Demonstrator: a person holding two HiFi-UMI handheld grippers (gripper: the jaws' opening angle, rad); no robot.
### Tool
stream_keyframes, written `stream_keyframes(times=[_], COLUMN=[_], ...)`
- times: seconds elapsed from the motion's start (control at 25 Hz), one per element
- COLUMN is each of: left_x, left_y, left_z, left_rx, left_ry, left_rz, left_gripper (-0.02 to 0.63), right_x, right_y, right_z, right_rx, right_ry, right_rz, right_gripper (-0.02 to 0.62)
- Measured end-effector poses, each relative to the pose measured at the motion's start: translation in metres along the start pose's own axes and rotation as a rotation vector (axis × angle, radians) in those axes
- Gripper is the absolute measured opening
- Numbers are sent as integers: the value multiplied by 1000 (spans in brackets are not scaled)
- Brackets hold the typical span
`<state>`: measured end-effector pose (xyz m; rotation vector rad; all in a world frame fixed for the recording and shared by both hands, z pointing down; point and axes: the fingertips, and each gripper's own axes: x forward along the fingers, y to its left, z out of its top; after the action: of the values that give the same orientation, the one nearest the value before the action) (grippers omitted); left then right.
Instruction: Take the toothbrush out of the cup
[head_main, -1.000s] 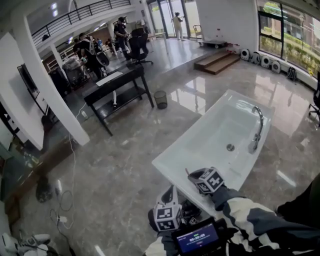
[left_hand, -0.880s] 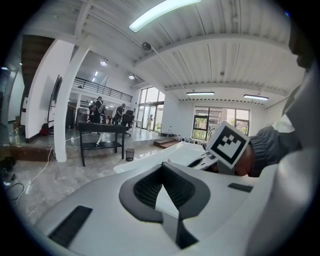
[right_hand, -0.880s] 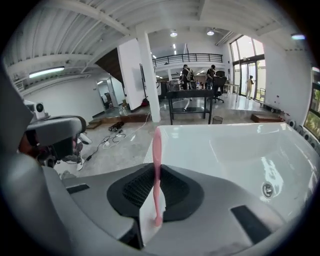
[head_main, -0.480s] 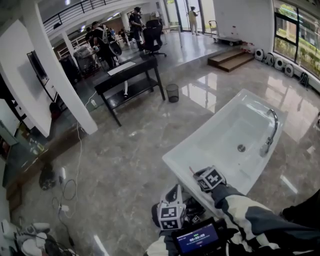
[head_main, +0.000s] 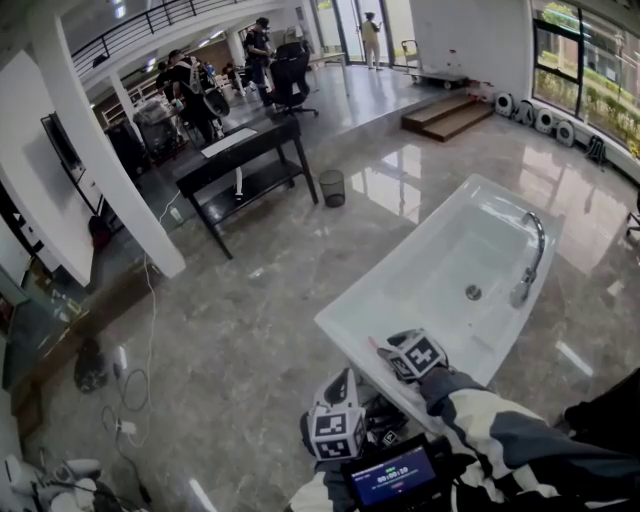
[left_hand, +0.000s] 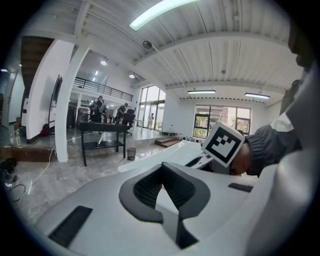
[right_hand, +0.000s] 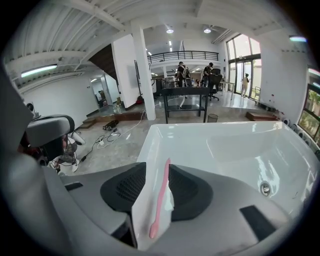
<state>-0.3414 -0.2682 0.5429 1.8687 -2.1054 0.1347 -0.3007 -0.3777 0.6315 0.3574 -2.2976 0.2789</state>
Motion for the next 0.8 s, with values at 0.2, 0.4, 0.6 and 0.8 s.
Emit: stream_keyframes(times=[0.2,0.4,0.6,0.8], left_x=[2,10,17,30], left_y=[-3,4,-6,-20], left_z=[7,37,59,66], left_rx=[9,40,60,89], left_ry=[-9,-55,-87,-90], left_rz=[-16,-31,-55,-93], left_gripper=[5,5,5,5], right_x=[-39,-104,-145,-156], right_y=[18,30,18,-1], right_z=[38,83,80,61], right_rx=[-35,-46,-25,35], right_ry=[-240,-516,-625,-636], right_rz=[61,79,15,-52], right_gripper=[141,83,11,9])
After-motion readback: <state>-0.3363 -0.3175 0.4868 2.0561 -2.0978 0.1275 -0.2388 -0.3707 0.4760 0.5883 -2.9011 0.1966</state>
